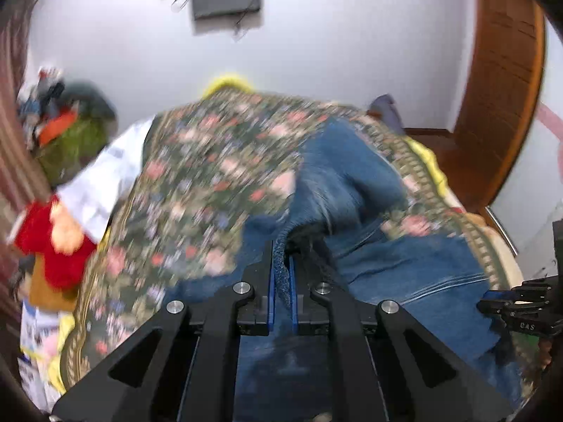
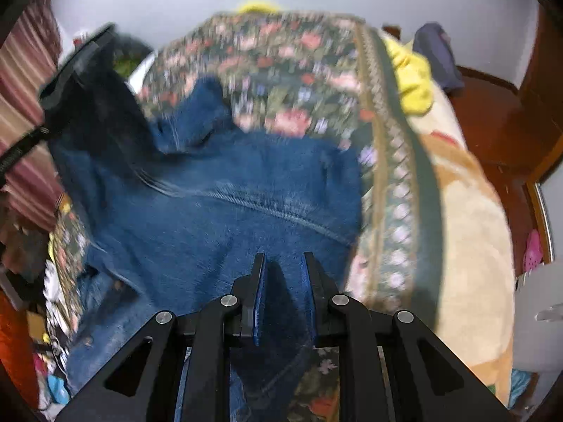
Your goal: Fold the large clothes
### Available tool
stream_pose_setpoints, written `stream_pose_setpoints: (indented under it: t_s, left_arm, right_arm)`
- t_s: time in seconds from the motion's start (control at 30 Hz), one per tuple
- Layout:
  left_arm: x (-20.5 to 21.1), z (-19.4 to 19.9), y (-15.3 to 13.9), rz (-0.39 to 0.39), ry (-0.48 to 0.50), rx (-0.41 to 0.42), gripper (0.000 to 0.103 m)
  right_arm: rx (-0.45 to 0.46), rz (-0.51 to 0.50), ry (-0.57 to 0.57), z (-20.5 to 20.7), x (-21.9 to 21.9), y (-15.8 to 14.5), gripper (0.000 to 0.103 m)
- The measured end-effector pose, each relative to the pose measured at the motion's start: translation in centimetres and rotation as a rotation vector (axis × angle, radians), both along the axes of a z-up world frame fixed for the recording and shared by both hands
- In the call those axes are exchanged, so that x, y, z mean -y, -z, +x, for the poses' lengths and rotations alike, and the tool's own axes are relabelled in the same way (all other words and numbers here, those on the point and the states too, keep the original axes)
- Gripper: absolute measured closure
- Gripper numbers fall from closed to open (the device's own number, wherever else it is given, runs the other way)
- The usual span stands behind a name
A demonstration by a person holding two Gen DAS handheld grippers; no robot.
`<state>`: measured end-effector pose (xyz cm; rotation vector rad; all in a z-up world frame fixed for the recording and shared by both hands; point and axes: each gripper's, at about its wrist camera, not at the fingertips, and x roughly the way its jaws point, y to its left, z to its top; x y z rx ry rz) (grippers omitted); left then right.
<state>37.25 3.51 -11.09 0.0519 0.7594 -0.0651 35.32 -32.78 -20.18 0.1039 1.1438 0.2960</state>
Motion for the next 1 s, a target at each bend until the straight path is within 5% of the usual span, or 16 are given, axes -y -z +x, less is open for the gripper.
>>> stream_pose_setpoints:
  t_s: [0.23,0.37,0.53,0.67,0.73,0.8,0.83,1.0]
  left_arm:
    - [-5.1,-0.8,9.7,-0.092,-0.038,-0.242,0.096]
    - [-5.9,-2.8,13.3,-0.182,-0.040,-0.306,0.092]
    - [-8.1,-4.0,15.2,-0.302,-0.056,-0.364,0.060]
    - [-9.8,-3.3,15.6,-0.396,-0.086,-0.380,0.056]
    - [-10.5,-2.5,15.4,-0.409,-0.118,-0.365,0.056]
    - [-10.9,-1.7,15.2,-0.375,-0.150,-0.346,0.057]
    - [-10.9,-1.3,15.0,-0.345,-0.160,-0.337,0.067]
    - [-9.8,-0.9,12.8,-0.214,-0.135,-0.271,0.078]
  right_arm:
    - [0.003,-0.093,-0.026,-0.4,-1.0,1.9,0.088]
    - [0.000,-0.144,-0.021,-1.0,-0.6,2.0,0.088]
    - [-0.013,-0.165,0.007,-1.7,0.0,2.1,0.087]
    - [-0.020,-0.168,0.028,-2.2,0.7,2.4,0.087]
    - [-0.023,-0.193,0.030,-2.5,0.7,2.8,0.072]
    - [-0.004,-0.245,0.072,-2.8,1.3,3.0,0.038]
    - [0.004,-0.265,0.096,-2.8,1.7,3.1,0.020]
    - [-0.053,-0.101,0.142,-2.8,4.6,3.3,0.018]
